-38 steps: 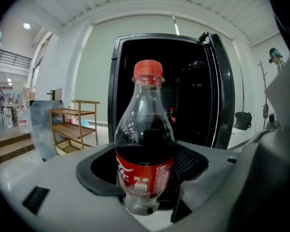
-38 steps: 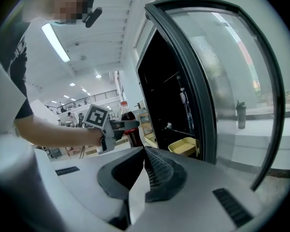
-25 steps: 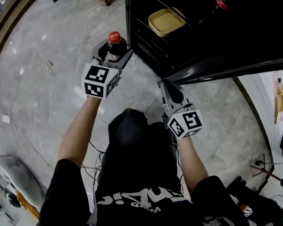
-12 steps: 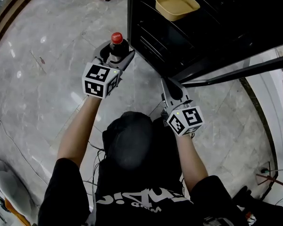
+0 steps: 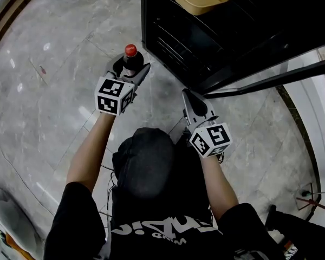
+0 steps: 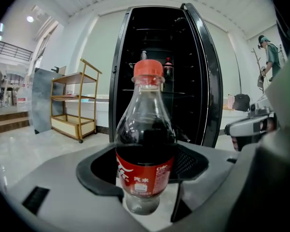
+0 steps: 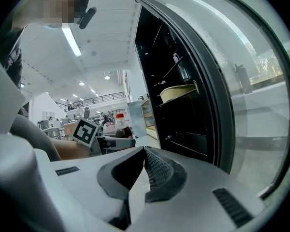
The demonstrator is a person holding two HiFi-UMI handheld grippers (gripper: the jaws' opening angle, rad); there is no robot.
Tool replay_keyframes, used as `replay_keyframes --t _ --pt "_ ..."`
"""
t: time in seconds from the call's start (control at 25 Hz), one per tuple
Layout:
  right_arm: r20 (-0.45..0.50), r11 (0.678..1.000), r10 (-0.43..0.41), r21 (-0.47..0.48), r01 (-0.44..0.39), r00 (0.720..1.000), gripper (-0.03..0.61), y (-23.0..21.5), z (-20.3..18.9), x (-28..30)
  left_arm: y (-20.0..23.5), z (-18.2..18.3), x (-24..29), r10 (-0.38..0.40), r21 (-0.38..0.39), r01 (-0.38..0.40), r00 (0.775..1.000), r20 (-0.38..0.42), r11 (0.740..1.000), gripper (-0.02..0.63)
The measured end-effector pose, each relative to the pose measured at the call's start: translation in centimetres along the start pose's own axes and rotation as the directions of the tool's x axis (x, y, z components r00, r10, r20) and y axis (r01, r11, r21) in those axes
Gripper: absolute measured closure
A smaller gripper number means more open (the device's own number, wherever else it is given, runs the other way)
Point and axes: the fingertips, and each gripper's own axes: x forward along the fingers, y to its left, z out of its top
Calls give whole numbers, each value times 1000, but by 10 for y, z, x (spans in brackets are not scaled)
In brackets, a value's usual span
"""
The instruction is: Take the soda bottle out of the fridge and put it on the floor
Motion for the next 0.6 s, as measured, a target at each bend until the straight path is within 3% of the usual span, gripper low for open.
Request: replay_keyframes --t 0.6 --pt "-2 999 -35 28 35 999 554 -14 -13 3 -1 -106 31 2 -57 -6 997 -71 998 299"
